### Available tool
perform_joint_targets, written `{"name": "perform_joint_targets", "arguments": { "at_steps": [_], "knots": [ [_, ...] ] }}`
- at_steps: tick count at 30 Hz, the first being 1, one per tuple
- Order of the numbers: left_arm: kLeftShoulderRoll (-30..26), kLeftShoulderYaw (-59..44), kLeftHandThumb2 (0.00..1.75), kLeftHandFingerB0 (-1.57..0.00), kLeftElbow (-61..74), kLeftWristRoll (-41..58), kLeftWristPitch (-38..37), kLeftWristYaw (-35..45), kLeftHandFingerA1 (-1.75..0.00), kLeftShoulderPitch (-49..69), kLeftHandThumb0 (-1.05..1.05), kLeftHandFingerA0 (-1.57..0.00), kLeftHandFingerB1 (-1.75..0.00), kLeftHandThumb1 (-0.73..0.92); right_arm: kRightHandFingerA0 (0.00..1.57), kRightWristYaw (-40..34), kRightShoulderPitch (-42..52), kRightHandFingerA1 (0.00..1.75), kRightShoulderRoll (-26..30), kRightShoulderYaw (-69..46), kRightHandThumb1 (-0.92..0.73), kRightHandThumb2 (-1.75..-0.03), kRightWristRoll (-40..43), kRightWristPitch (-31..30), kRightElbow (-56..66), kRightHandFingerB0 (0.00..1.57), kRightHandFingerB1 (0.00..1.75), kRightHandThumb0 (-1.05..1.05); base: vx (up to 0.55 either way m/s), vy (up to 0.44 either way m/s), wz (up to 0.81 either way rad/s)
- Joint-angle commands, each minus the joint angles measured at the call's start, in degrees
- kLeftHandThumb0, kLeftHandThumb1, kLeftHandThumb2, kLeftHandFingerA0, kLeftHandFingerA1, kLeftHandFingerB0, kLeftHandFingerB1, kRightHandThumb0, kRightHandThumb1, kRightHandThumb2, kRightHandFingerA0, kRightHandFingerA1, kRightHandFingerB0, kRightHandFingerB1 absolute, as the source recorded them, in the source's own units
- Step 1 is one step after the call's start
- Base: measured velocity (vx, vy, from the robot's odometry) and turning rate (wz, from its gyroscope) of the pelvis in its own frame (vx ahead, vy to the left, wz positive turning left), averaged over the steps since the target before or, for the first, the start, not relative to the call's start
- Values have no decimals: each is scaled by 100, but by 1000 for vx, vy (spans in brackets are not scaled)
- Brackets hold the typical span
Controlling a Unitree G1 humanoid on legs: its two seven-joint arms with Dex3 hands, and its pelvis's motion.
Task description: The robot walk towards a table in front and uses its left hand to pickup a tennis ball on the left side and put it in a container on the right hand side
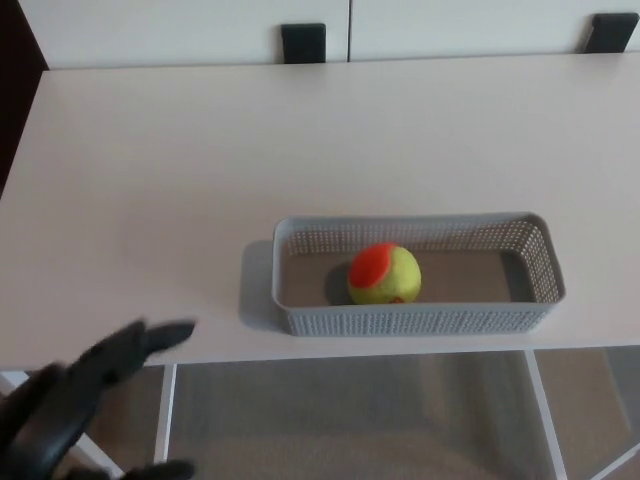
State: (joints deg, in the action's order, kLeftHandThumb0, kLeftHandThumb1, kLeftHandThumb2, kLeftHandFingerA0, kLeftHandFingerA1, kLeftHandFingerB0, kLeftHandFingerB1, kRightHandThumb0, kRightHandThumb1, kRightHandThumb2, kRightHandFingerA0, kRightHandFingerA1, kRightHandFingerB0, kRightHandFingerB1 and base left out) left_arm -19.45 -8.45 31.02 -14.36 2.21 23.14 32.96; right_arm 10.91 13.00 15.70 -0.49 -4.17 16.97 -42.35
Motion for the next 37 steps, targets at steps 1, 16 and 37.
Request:
{"name": "perform_joint_targets", "arguments": {
  "at_steps": [1,16,37],
  "knots": [
    [-1700,-515,59,-31,-2237,1379,-1886,2419,-44,1478,-74,-34,-31,60,59,-5,257,51,106,88,-63,-59,-149,140,-467,48,41,-32,0,0,0],
    [-1156,1309,66,-22,-5787,-937,-1135,-719,-44,-752,-77,-26,-36,88,56,-352,243,48,98,29,-63,-58,-205,229,-521,41,37,-37,0,0,0],
    [-152,643,111,0,-9108,211,-1551,-1099,-51,-2137,-36,-1,-50,57,42,-305,327,41,104,-59,-71,-60,-108,76,-234,32,34,-47,0,0,0]
  ]
}}
